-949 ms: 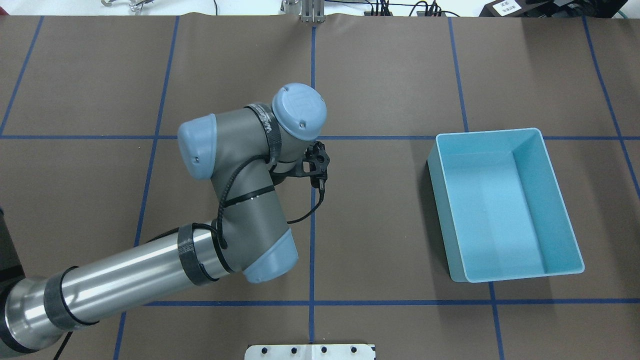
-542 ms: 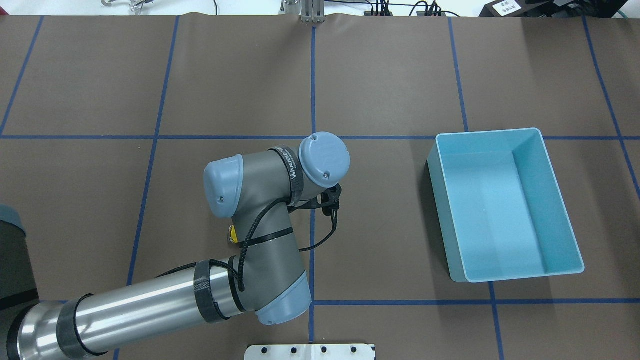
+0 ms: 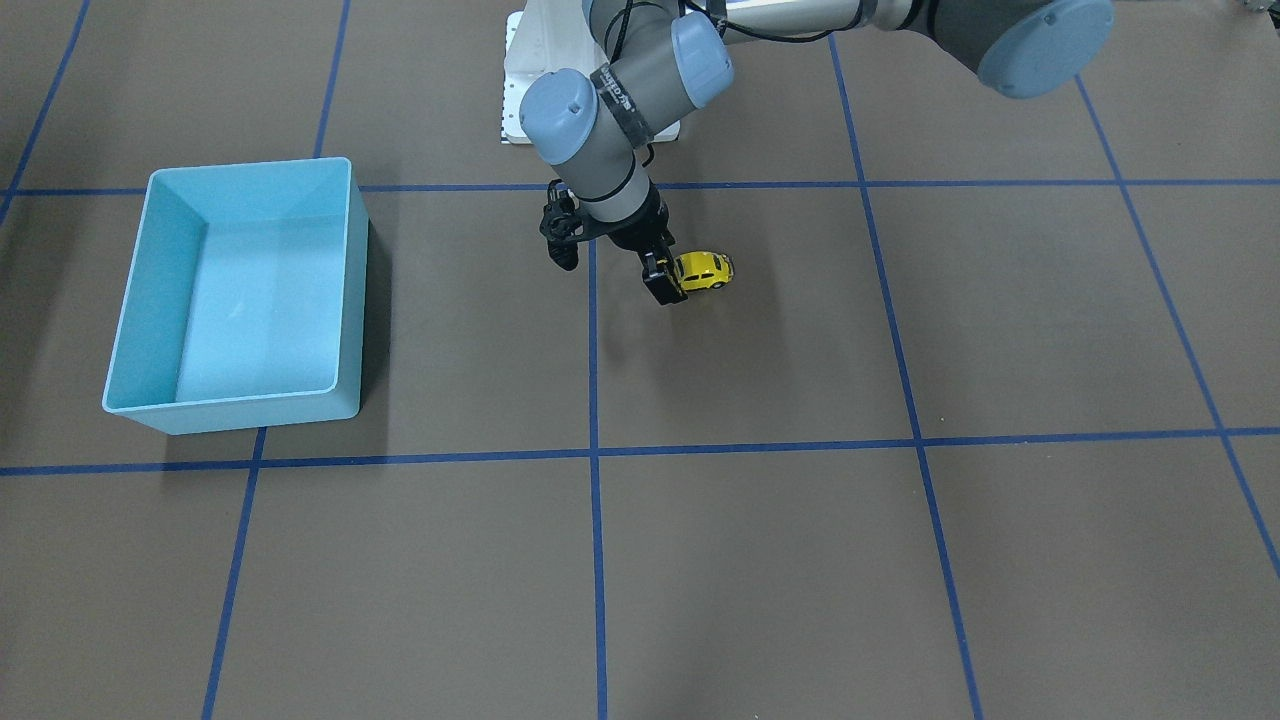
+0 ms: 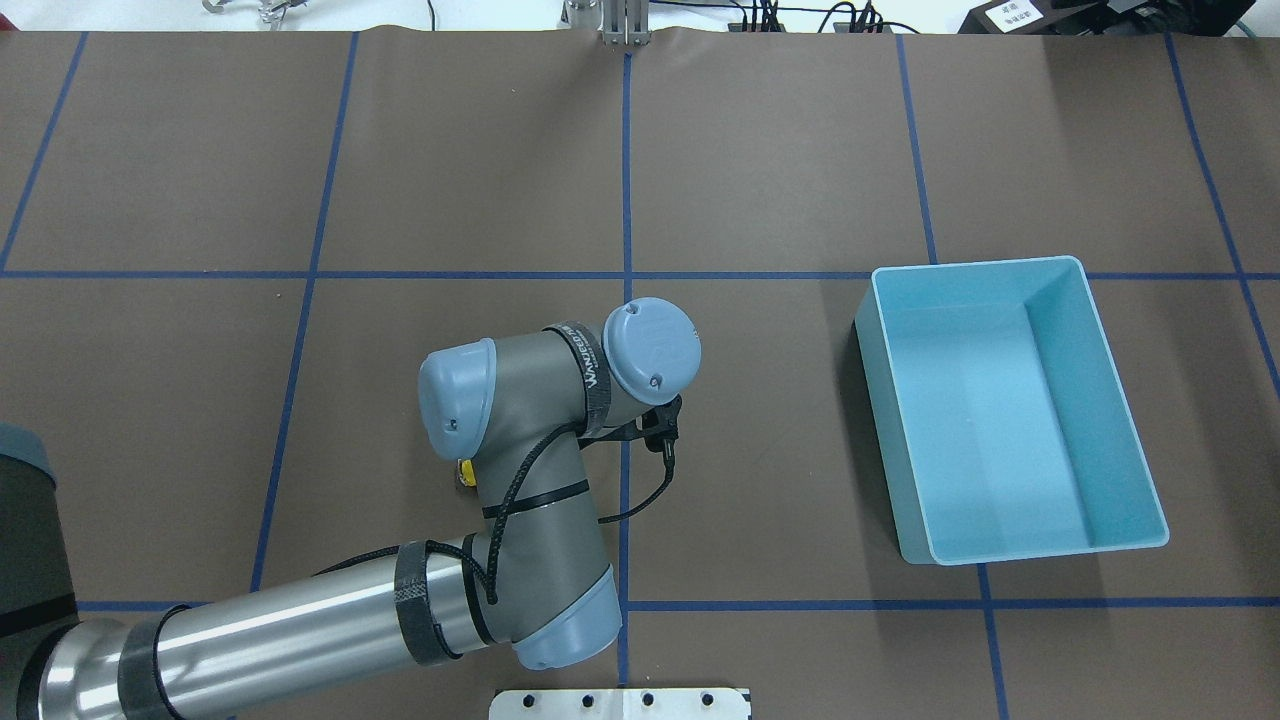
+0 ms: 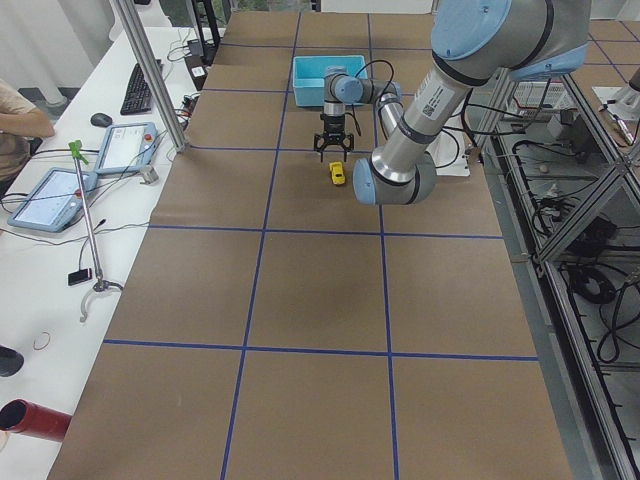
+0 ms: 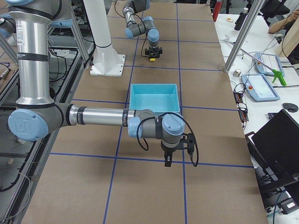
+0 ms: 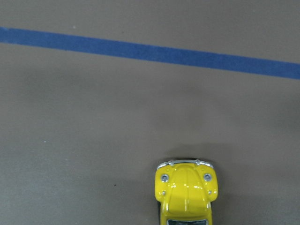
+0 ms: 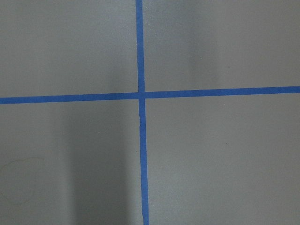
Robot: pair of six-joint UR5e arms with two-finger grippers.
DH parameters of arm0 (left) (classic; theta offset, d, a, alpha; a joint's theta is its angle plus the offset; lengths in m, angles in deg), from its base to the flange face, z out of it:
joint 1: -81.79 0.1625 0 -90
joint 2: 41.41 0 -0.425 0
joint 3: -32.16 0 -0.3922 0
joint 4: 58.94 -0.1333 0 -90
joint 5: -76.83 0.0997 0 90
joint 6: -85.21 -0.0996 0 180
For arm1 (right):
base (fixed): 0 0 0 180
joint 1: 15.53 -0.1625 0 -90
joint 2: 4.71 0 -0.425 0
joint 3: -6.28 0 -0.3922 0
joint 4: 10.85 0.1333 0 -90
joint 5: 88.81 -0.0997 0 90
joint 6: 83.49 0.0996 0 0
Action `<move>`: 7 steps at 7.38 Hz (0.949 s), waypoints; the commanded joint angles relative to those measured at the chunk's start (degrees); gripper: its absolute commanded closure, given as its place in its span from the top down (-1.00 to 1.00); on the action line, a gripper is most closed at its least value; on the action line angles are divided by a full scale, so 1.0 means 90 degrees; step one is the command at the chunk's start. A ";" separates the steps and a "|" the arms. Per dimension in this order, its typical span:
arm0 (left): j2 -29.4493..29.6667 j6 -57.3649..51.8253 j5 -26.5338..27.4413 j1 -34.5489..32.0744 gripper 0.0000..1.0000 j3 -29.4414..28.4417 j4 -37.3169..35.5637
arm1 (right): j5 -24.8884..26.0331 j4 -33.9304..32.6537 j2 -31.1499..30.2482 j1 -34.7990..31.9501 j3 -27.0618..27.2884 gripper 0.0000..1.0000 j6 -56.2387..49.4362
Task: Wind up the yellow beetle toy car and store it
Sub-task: 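Close the left gripper on the yellow car and press it down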
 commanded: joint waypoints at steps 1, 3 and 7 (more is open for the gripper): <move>-0.0040 0.0097 -0.0008 0.0043 0.83 -0.0034 0.0146 | -0.0020 -0.0004 -0.0010 0.0000 -0.0003 1.00 0.0000; -0.0050 0.0215 0.0002 0.0033 0.80 -0.0092 0.0263 | -0.0089 -0.0004 -0.0020 0.0000 -0.0003 1.00 0.0000; -0.0176 0.0440 -0.0037 0.0033 0.74 -0.0180 0.0575 | -0.0089 0.0006 -0.0039 0.0000 -0.0003 1.00 -0.0010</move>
